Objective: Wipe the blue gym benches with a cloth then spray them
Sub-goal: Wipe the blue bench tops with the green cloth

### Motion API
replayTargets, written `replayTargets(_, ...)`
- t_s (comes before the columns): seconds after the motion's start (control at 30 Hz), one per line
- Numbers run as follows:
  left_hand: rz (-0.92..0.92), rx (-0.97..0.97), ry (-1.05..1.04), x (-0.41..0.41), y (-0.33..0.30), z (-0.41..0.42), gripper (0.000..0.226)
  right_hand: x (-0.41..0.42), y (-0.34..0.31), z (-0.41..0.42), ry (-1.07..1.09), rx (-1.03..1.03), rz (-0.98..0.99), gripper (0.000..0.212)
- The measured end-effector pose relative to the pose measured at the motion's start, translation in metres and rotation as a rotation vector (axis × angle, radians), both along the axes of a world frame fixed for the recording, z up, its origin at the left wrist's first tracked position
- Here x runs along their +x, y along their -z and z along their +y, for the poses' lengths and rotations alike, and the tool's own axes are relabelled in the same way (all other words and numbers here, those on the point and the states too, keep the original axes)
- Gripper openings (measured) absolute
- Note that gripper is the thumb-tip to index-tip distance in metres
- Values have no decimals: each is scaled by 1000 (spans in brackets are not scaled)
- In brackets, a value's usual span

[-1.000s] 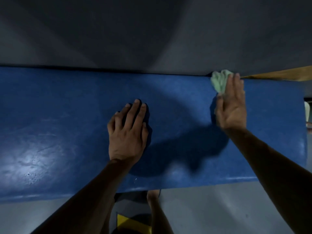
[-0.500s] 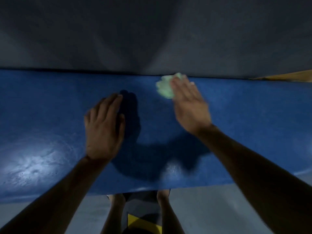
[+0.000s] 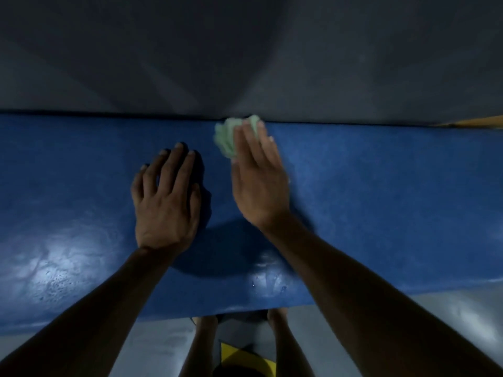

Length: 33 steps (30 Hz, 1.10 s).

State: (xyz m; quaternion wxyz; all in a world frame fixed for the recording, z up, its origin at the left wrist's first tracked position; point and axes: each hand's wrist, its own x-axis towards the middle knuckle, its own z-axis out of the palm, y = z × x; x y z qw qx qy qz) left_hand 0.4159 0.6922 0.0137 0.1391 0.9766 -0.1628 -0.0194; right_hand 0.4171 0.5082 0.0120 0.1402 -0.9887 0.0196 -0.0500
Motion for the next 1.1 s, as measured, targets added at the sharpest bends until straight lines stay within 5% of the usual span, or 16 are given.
replayTargets(0.07,-10,2,5,0,1,0,57,0,-5,-34,-250,-55,9,54)
replayTargets(0.17,-22,-5,-6,0,2,0,56,-10,-9,-128,-260,-149,82,53)
replayTargets(0.3,-19,-7,-14,0,5,-1,56,-40,-16,-181,109,-45,95,54)
replayTargets(0.43,-7,1,-18,0,6,0,57,-14,6,-77,553,53,-39,55)
replayTargets(0.57,-12,0,-9,0,8,2,57,-4,4,21,113,107,-85,50)
replayTargets(0.7,-10,-3,-13,-1,7,0,56,-14,-6,-48,-303,-72,63,54)
replayTargets(0.83,-3,-13,-23,-1,8,-1,56,-47,-9,-160,146,-48,120,56)
replayTargets(0.97,4,-18,-22,-1,8,0,56,-46,-2,-112,648,62,20,57)
replayTargets(1.03,8,-20,-20,-1,9,0,56,-35,1,-47,652,83,-61,56)
replayTargets(1.1,-3,-19,-24,-1,9,1,56,-39,-1,14,388,78,8,57)
